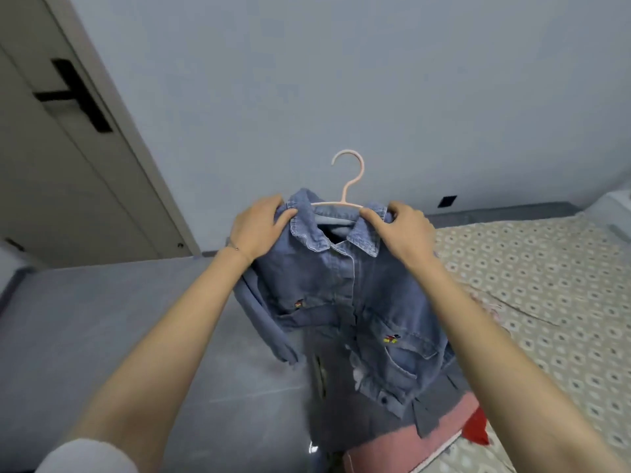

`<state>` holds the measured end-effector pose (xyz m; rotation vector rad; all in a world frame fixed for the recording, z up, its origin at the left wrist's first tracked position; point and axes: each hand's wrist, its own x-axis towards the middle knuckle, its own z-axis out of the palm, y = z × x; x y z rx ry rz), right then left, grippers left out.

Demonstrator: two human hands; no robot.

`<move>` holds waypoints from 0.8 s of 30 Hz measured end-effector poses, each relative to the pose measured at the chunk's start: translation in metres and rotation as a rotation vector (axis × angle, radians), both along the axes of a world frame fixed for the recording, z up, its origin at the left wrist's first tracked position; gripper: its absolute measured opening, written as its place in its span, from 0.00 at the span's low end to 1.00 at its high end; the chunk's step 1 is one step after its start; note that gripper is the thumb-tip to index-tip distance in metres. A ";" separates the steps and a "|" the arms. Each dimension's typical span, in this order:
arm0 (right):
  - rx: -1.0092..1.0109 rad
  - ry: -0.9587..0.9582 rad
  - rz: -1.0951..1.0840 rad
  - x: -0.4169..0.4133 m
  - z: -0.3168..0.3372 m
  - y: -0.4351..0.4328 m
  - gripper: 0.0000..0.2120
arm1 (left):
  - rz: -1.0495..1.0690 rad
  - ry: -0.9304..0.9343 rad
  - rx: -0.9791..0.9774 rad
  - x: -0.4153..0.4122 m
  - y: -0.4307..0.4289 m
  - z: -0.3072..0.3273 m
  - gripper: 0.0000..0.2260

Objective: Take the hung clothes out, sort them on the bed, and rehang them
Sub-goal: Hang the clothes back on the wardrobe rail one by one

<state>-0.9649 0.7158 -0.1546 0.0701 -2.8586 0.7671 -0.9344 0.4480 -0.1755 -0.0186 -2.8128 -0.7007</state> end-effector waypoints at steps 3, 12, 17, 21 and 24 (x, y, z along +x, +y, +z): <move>0.021 0.011 0.099 0.017 0.003 -0.046 0.30 | 0.102 0.015 0.039 0.045 -0.040 -0.003 0.16; 0.000 0.031 0.292 0.101 0.014 -0.145 0.28 | 0.319 0.106 0.041 0.177 -0.121 -0.001 0.15; 0.046 0.016 0.402 0.157 0.018 -0.190 0.28 | 0.403 0.146 0.097 0.261 -0.154 -0.008 0.16; 0.070 0.027 0.493 0.201 0.022 -0.223 0.28 | 0.502 0.173 0.103 0.327 -0.173 -0.011 0.15; 0.050 0.044 0.580 0.233 0.027 -0.247 0.28 | 0.575 0.220 0.084 0.372 -0.190 -0.008 0.15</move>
